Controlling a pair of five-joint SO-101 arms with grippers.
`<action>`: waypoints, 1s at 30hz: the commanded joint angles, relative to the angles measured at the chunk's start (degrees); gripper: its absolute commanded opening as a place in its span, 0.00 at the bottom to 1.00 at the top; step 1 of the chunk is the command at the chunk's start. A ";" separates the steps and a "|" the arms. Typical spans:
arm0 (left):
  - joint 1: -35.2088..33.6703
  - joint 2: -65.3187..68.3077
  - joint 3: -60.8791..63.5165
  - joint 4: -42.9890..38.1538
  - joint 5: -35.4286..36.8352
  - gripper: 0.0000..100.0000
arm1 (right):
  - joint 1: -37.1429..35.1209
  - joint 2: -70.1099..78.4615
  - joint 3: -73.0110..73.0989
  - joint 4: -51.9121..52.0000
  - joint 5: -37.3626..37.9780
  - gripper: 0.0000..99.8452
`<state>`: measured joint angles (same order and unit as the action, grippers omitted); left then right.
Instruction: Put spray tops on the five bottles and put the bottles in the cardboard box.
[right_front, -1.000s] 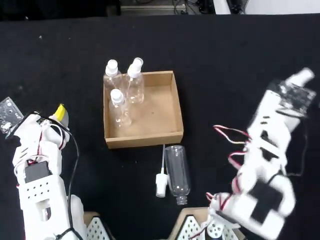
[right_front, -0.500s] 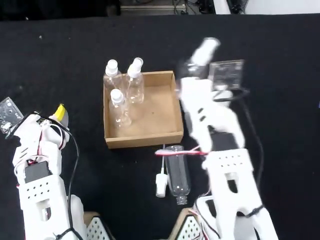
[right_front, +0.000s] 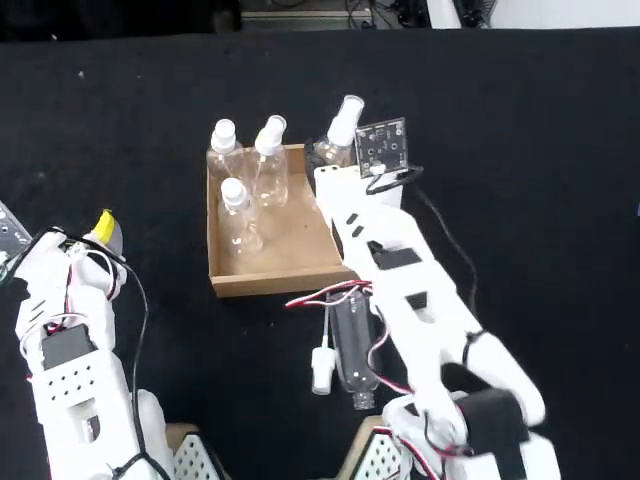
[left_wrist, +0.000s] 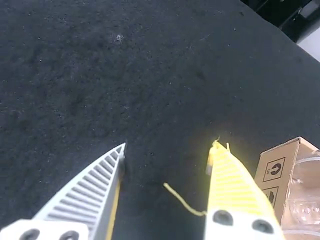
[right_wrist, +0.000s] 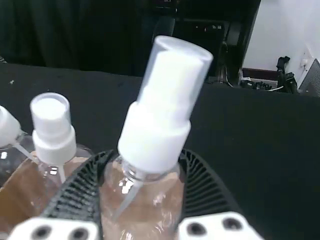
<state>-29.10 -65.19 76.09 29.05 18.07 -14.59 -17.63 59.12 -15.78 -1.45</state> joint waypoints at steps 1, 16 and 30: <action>-0.31 -1.23 -0.40 -1.23 0.44 0.23 | -0.88 4.00 -4.53 -8.18 -0.35 0.01; -0.31 -1.23 -0.40 -1.23 0.53 0.23 | -0.97 15.78 -4.88 -20.84 10.64 0.01; -0.31 -1.23 -0.40 -1.23 0.53 0.23 | -0.97 18.95 -4.79 -21.54 10.64 0.01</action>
<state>-29.10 -65.19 76.09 29.05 18.07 -14.68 1.54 58.07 -35.47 8.75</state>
